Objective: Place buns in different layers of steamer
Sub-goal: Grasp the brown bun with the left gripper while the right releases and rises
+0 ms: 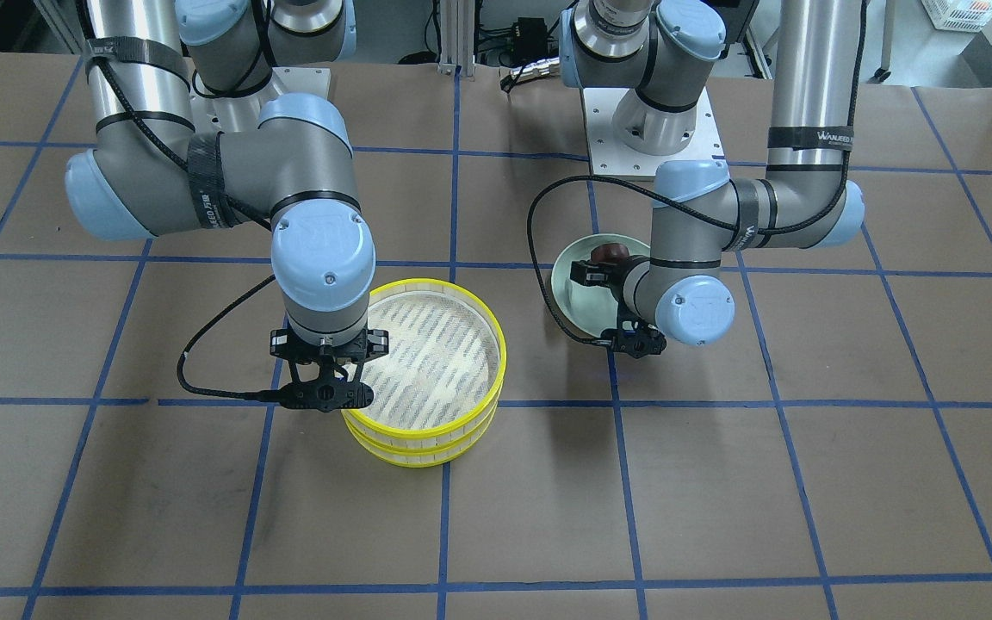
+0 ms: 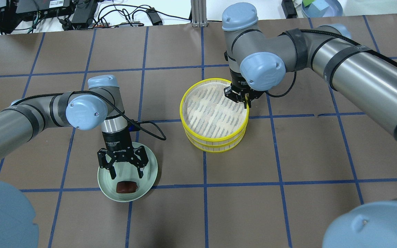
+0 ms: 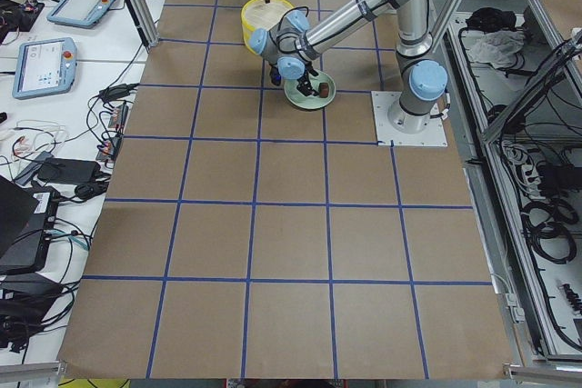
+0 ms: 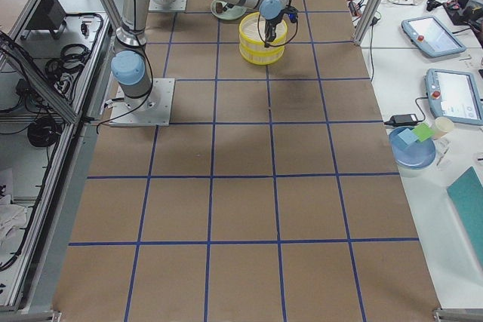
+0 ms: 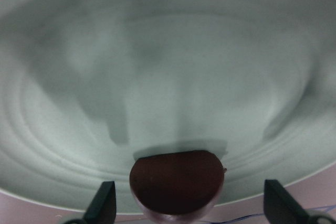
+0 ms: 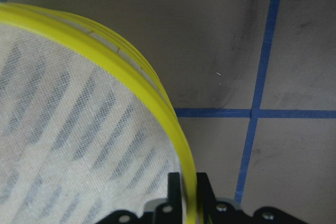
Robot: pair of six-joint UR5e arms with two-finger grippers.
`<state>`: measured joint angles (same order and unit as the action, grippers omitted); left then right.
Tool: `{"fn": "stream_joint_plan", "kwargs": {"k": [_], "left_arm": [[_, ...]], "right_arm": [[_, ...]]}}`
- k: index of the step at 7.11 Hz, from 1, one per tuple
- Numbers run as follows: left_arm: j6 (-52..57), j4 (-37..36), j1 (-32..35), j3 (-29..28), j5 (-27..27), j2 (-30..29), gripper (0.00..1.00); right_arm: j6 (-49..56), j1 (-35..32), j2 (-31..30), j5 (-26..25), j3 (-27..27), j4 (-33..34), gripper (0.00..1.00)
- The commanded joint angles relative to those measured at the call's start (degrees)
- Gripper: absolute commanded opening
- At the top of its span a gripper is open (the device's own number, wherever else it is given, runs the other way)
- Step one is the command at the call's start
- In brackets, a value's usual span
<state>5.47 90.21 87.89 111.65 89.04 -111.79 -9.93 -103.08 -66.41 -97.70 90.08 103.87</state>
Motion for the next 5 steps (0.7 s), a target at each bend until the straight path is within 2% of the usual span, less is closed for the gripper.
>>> {"fn": "stream_joint_plan", "kwargs": {"k": [1,2,3,4,5], "left_arm": [[-0.02,1.27,0.17,0.24,0.34,-0.18,0.97],[-0.02,1.28,0.09,0.24,0.26,-0.35,0.96],[0.07,1.28,0.09,0.15,-0.01,-0.36,0.86],[0.94,1.28,0.18,0.15,-0.18,-0.27,0.67],[1.03,1.28,0.18,0.15,-0.01,-0.27,0.32]], "right_arm": [[0.00,0.08,-0.74,0.23,-0.08,-0.25,0.99],[0.00,0.34,-2.31,-0.03,-0.26,-0.34,0.99],[0.00,0.86,-6.67,0.40,-0.35,-0.95,0.99],[-0.08,1.13,-10.20,0.75,-0.52,-1.48,0.99],[-0.35,1.48,-13.71,3.11,-1.83,-3.66,1.00]]}}
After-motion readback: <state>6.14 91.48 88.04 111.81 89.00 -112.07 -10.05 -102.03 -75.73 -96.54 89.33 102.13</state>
